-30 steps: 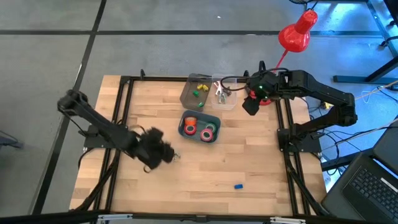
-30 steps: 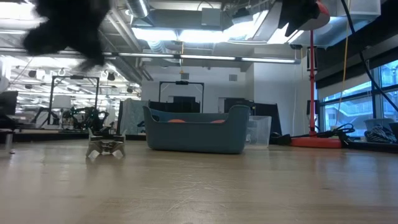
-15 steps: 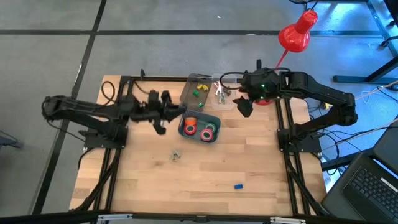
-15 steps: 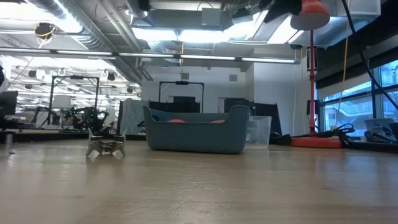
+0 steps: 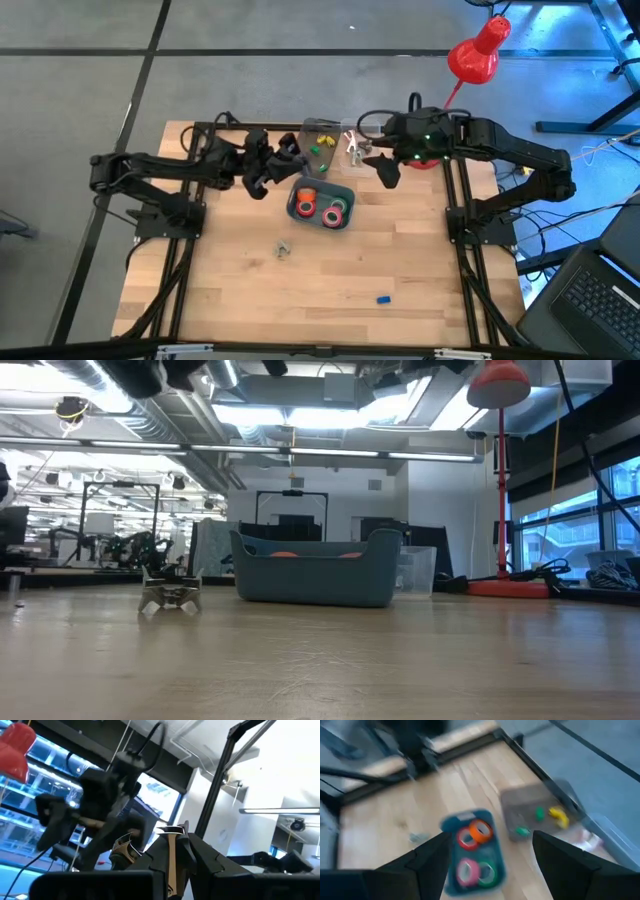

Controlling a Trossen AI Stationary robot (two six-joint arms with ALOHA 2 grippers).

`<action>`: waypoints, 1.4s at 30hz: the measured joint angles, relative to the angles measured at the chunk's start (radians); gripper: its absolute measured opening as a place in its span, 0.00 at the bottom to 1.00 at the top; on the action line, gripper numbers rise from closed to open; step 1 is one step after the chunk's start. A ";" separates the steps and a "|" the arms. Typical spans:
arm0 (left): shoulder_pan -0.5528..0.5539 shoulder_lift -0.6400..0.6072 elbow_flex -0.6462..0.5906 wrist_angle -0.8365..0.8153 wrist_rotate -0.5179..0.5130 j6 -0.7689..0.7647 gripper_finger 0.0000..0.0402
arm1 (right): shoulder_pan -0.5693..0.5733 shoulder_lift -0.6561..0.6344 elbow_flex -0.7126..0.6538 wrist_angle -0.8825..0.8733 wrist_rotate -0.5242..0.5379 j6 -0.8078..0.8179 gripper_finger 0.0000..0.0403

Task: Pick and place Stapler, Stapler remover, tape
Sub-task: Put the black staple remover into the white bin

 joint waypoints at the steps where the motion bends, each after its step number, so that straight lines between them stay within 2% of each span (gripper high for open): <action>1: 0.004 0.009 0.000 0.009 0.001 -0.003 0.08 | 0.000 0.000 0.000 0.031 -0.014 -0.001 0.69; 8: 0.042 0.044 0.061 -0.003 0.014 0.017 0.08 | 0.000 0.004 0.000 0.270 -0.044 -0.024 0.69; 12: 0.064 0.076 0.135 -0.064 0.030 0.068 0.08 | 0.000 0.012 0.000 0.334 -0.049 -0.033 0.69; 17: 0.073 0.125 0.243 -0.118 0.152 0.090 0.08 | 0.000 0.021 0.000 0.341 -0.048 -0.032 0.69; 26: 0.072 0.208 0.385 -0.231 0.231 0.131 0.08 | -0.001 0.023 0.000 0.369 -0.047 -0.033 0.69; 42: 0.060 0.225 0.399 -0.231 0.247 0.114 0.08 | -0.001 0.023 0.000 0.360 -0.047 -0.048 0.69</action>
